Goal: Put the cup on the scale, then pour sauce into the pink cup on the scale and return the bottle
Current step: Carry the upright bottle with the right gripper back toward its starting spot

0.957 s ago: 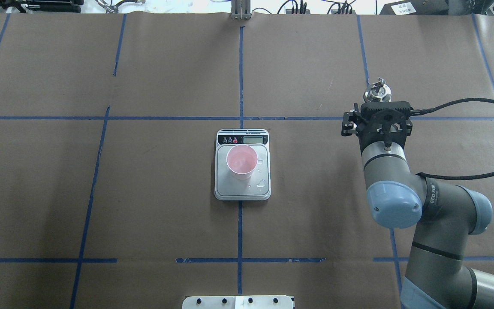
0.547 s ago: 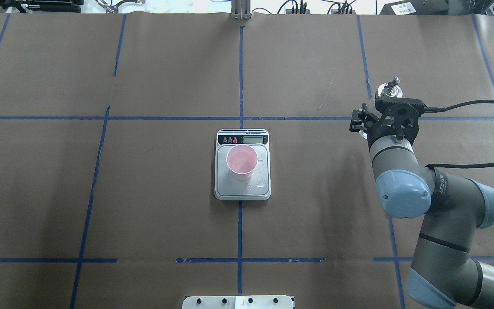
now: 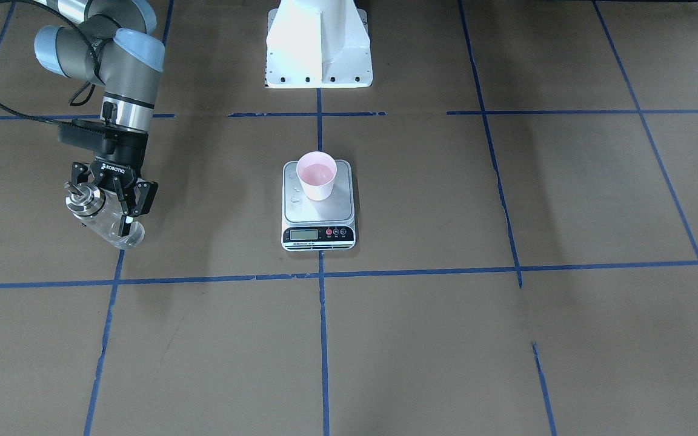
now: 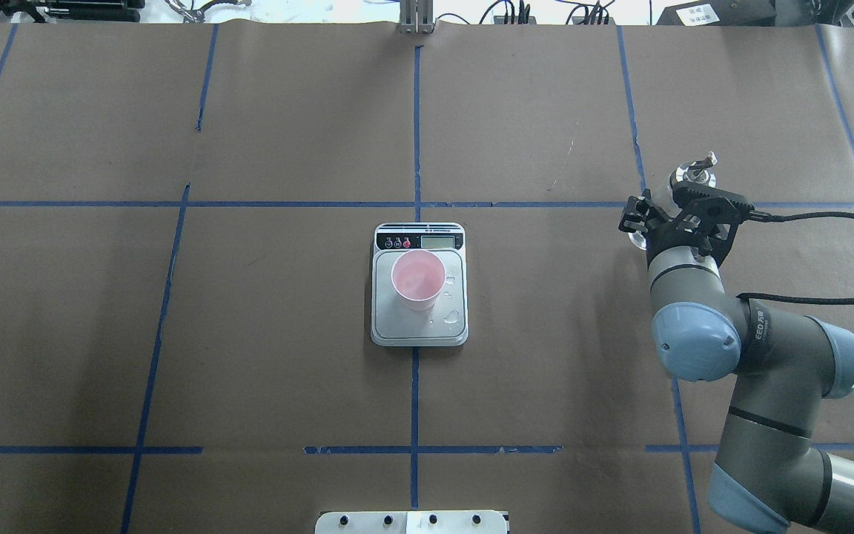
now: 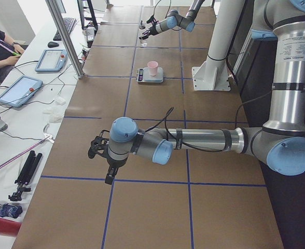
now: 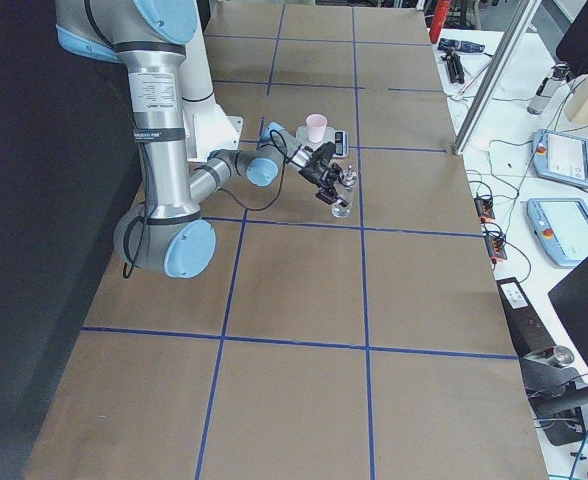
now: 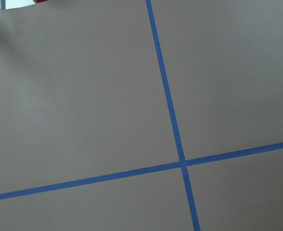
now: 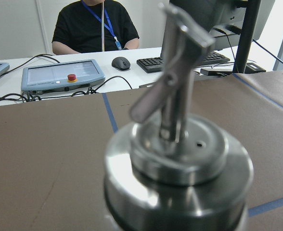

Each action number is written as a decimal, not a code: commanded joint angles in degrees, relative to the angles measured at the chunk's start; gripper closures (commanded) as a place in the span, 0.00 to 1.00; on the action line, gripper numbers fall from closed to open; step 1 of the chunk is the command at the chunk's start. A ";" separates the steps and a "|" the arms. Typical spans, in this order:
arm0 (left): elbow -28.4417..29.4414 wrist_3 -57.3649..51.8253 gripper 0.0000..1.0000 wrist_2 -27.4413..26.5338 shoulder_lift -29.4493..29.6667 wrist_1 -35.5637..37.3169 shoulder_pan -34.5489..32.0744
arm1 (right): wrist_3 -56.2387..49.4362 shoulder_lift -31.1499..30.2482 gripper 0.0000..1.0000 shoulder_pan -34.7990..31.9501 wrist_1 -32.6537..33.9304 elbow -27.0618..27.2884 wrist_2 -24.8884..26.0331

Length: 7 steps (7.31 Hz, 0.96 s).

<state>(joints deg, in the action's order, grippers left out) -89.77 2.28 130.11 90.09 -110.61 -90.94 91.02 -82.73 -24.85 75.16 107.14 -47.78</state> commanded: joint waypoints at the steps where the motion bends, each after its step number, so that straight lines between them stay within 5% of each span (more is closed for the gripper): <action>1: 0.04 0.00 0.00 -0.03 0.00 0.05 0.06 | 1.26 -0.16 1.00 1.03 -0.01 -0.18 1.72; 7: 0.04 0.00 0.00 -0.03 0.00 0.05 0.06 | 3.20 -3.32 1.00 3.41 0.25 0.79 -0.56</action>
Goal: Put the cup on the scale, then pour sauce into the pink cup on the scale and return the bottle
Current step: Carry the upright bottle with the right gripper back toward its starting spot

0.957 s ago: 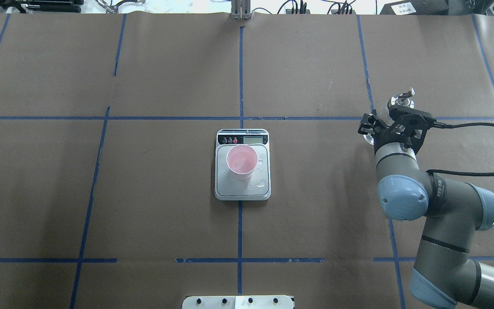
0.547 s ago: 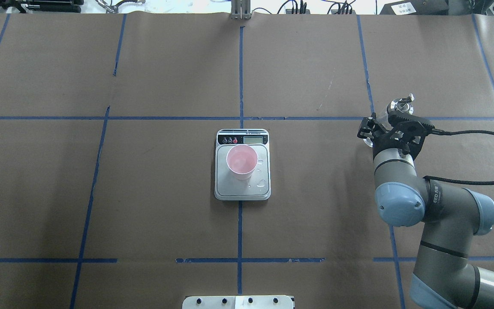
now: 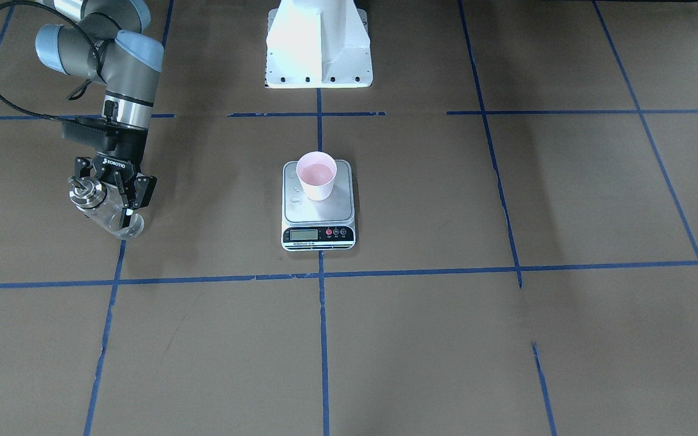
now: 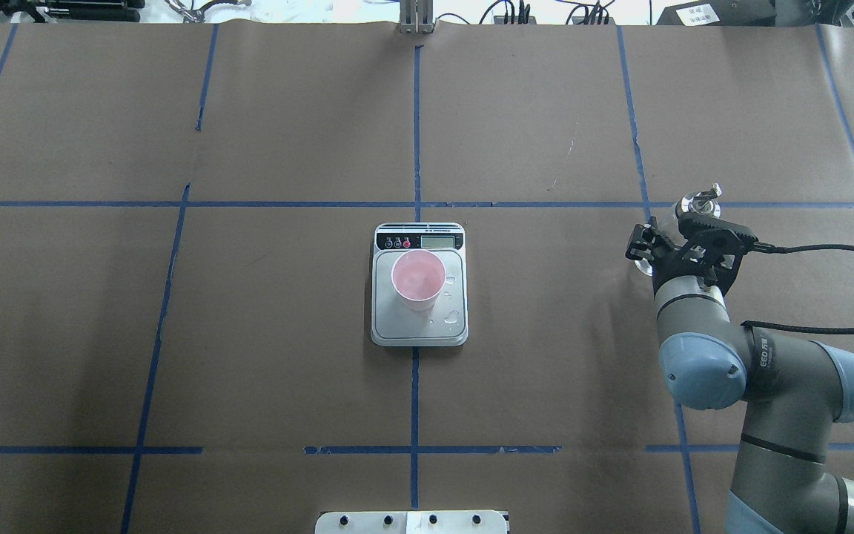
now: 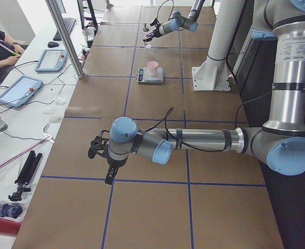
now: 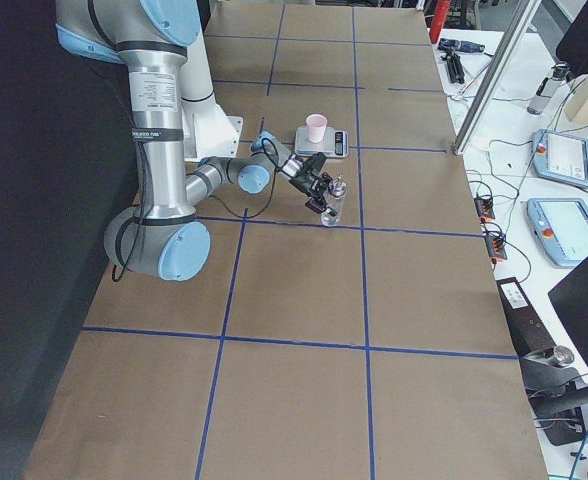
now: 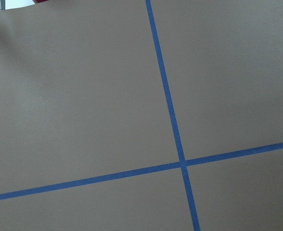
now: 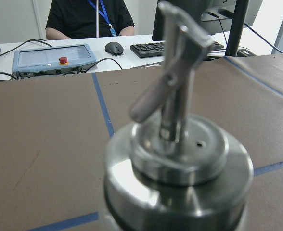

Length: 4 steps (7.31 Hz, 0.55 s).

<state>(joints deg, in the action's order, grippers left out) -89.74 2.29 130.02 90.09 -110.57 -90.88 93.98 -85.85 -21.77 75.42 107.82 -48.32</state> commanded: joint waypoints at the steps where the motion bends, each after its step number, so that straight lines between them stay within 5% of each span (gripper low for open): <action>1: 0.00 0.00 0.00 -0.03 0.09 0.00 0.00 | 0.24 -0.28 1.00 0.41 -0.01 0.11 -0.11; 4: 0.00 0.00 0.00 0.06 0.09 0.00 0.00 | 0.15 -1.42 1.00 0.94 -0.01 0.11 0.07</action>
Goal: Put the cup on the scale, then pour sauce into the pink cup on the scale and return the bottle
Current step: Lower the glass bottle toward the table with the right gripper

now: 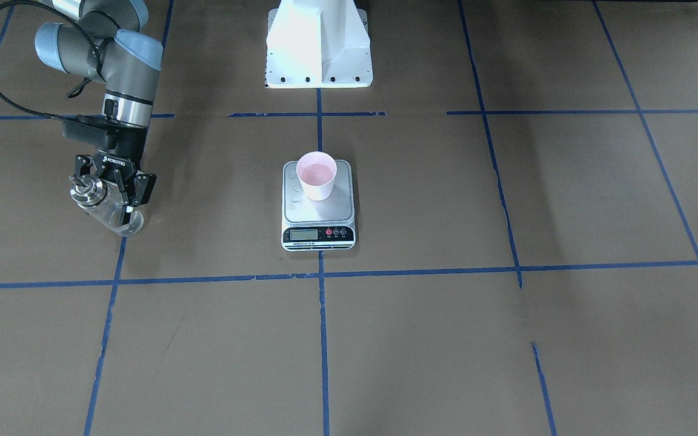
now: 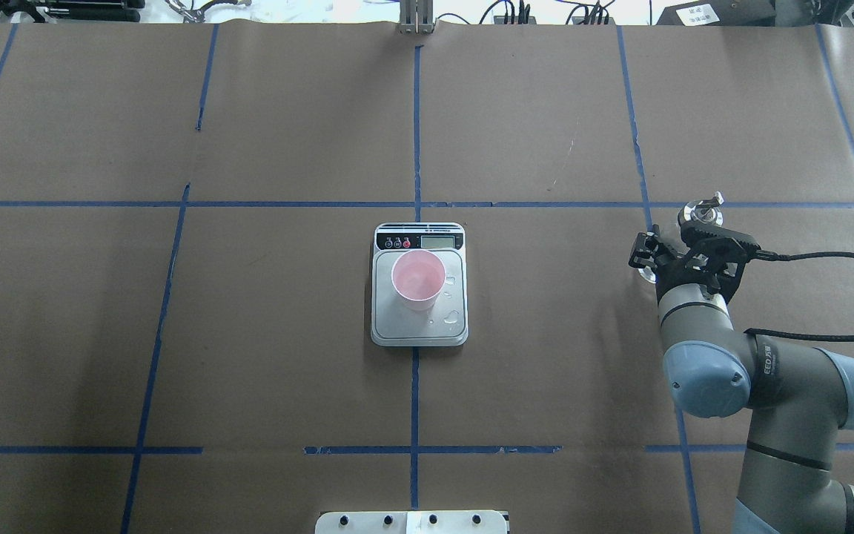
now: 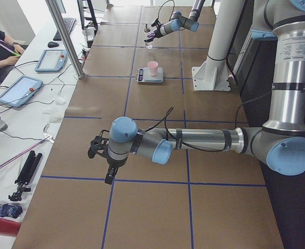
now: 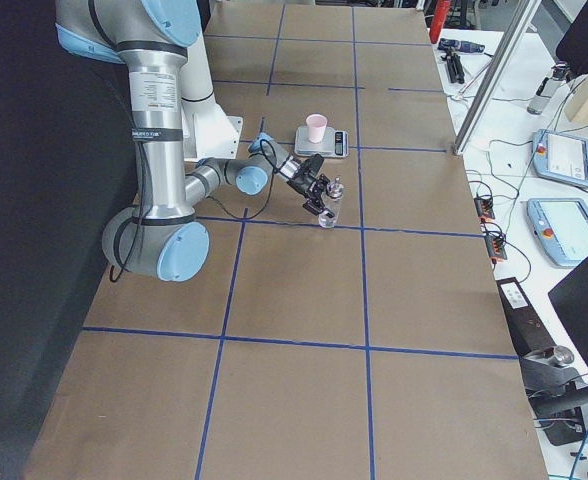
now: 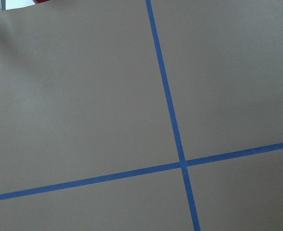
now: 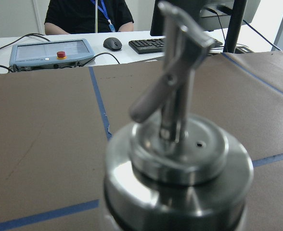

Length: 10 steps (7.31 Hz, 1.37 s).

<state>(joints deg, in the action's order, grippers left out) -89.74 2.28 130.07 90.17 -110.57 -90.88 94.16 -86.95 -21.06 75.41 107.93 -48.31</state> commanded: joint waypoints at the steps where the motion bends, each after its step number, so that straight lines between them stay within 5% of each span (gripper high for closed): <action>1: 0.00 0.00 0.00 0.01 -0.08 0.00 0.00 | -0.03 -0.50 1.00 0.31 0.00 0.00 -0.03; 4: 0.00 0.00 0.00 0.01 -0.08 0.00 0.00 | -0.03 -0.94 1.00 0.40 0.09 0.87 -0.29; 5: 0.00 0.00 0.00 0.01 -0.08 0.00 0.00 | -0.12 -1.63 0.91 0.40 0.09 2.36 -1.16; 6: 0.09 0.00 0.00 0.01 -0.08 0.00 0.00 | -0.12 -1.81 0.68 0.40 0.09 2.55 -1.34; 10: 0.00 0.00 0.00 0.01 -0.08 0.00 0.00 | -0.12 -1.82 0.63 0.93 0.26 2.20 -1.35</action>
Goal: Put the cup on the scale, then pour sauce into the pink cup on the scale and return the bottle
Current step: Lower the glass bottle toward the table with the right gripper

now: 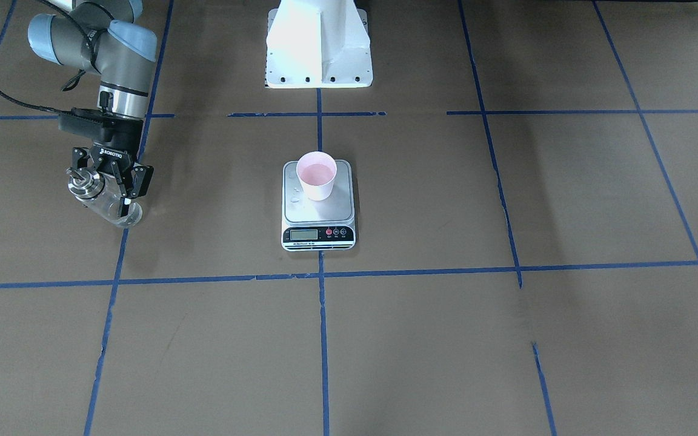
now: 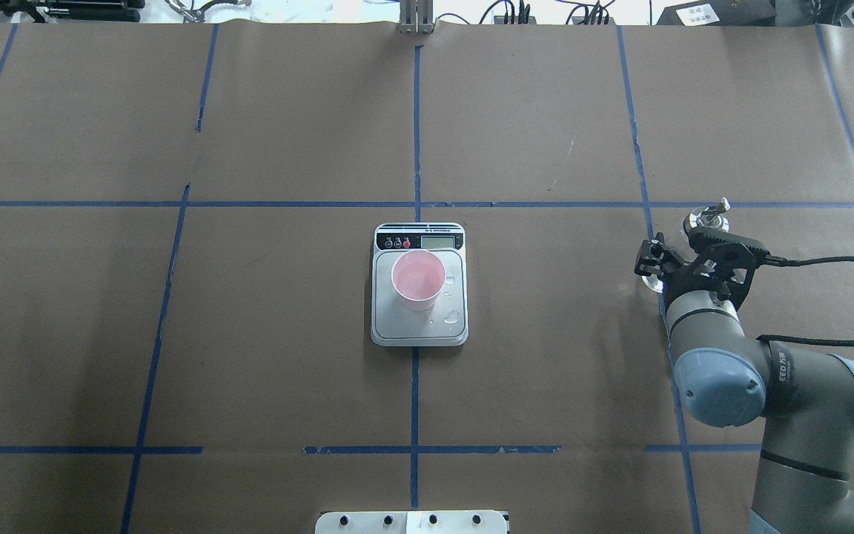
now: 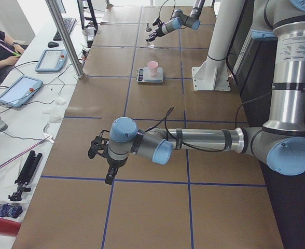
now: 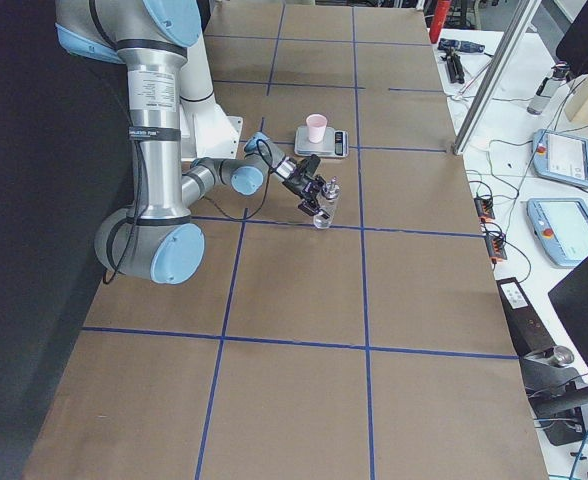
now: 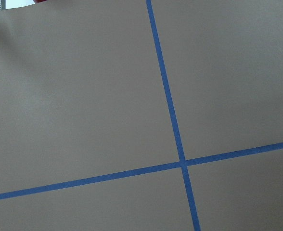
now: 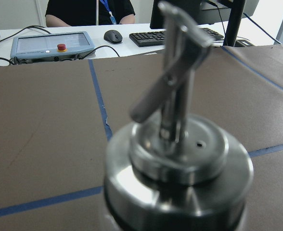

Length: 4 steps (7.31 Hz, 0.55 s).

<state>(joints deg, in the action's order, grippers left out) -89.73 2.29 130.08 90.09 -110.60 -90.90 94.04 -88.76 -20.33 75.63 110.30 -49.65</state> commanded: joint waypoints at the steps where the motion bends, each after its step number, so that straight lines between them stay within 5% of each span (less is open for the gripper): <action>1: 0.08 0.00 0.00 0.00 0.09 -0.05 0.02 | -0.09 -0.01 0.63 0.21 0.04 -0.17 -0.01; 4: 0.00 0.00 0.00 0.00 0.09 0.03 0.02 | -0.44 -0.01 0.63 0.29 0.22 -0.43 -0.01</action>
<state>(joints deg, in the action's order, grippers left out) -89.75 2.29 130.08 90.17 -110.58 -90.88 93.75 -88.75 -20.10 75.81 109.93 -49.66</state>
